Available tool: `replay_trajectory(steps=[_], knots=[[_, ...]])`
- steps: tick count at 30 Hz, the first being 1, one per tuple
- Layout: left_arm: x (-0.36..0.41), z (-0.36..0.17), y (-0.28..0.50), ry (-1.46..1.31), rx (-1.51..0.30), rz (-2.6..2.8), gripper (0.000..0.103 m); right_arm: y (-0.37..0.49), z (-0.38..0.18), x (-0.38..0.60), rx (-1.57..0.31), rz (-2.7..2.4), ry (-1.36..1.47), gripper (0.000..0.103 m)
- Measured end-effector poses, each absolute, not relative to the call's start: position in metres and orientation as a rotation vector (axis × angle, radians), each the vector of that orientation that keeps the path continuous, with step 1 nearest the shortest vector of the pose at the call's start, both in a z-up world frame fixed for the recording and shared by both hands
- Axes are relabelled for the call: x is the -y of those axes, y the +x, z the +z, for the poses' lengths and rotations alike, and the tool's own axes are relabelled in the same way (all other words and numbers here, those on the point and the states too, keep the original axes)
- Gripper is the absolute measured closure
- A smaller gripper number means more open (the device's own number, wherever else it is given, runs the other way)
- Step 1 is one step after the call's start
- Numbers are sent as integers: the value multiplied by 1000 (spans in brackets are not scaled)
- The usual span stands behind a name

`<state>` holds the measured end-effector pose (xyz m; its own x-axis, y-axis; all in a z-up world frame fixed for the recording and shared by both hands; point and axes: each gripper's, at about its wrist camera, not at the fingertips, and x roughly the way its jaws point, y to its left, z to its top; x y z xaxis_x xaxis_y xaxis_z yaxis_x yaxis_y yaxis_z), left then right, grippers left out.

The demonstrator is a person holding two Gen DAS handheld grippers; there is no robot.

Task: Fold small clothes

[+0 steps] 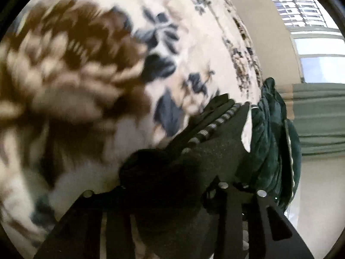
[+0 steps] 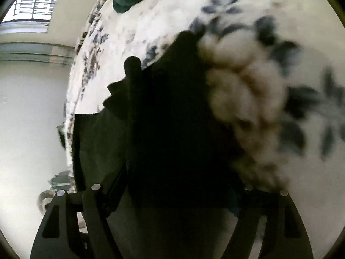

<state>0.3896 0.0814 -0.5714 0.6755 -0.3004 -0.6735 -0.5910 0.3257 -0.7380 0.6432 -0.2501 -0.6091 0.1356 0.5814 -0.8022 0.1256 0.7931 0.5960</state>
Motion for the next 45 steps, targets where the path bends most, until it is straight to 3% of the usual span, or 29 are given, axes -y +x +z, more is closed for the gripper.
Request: replay_trajectory(steps=[1,2,3,8,10,12,14,15,17,19,22,26,28,30,34,35,36,38,39,40,41,45], knots=[[-88,-569,393,-1253,-872,208,72,642,-610,245,-1420,361,594,60],[-95,-566,397,-1236,-884,183,75,639,-608,245,-1422,373,609,69],[-99,-561,399,-1214,-894,167,80,635,-606,247,-1415,373,633,72],[-151,-529,452,-1057,-931,6,85,579,-569,261,-1308,286,806,76],[-167,-530,480,-998,-1009,-29,79,538,-549,260,-1265,260,887,76],[-182,-532,495,-990,-1072,-32,61,502,-533,256,-1213,219,912,76],[-185,-528,491,-947,-1101,-40,36,490,-530,252,-1182,181,860,73],[-183,-526,482,-943,-1101,-55,35,493,-532,254,-1174,179,846,69],[-173,-529,460,-972,-1119,-69,31,513,-541,260,-1211,130,807,51],[-159,-537,431,-1043,-1136,-73,30,540,-549,275,-1247,97,769,41],[-125,-560,376,-1224,-1136,-89,30,570,-558,288,-1311,149,727,36],[-63,-601,360,-1392,-1166,-115,29,591,-572,284,-1424,254,617,29],[-42,-610,370,-1355,-1155,-92,29,591,-577,279,-1484,251,539,29],[-32,-606,380,-1310,-1099,-59,15,589,-575,281,-1488,239,549,29],[-20,-591,396,-1278,-1063,19,15,571,-576,296,-1488,279,661,23],[-20,-588,399,-1292,-1027,34,17,571,-584,297,-1496,290,687,19],[-21,-584,402,-1281,-1007,46,43,574,-596,296,-1503,318,728,19],[-26,-578,410,-1250,-1001,31,77,588,-616,292,-1504,342,811,17],[-28,-576,414,-1231,-1004,16,77,595,-621,288,-1487,354,836,18],[-33,-572,417,-1205,-1008,-2,78,600,-620,288,-1435,362,855,39],[-37,-568,422,-1184,-1015,-33,78,605,-619,283,-1399,377,859,77],[-69,-537,435,-1071,-1063,-136,79,586,-592,268,-1328,362,821,79]])
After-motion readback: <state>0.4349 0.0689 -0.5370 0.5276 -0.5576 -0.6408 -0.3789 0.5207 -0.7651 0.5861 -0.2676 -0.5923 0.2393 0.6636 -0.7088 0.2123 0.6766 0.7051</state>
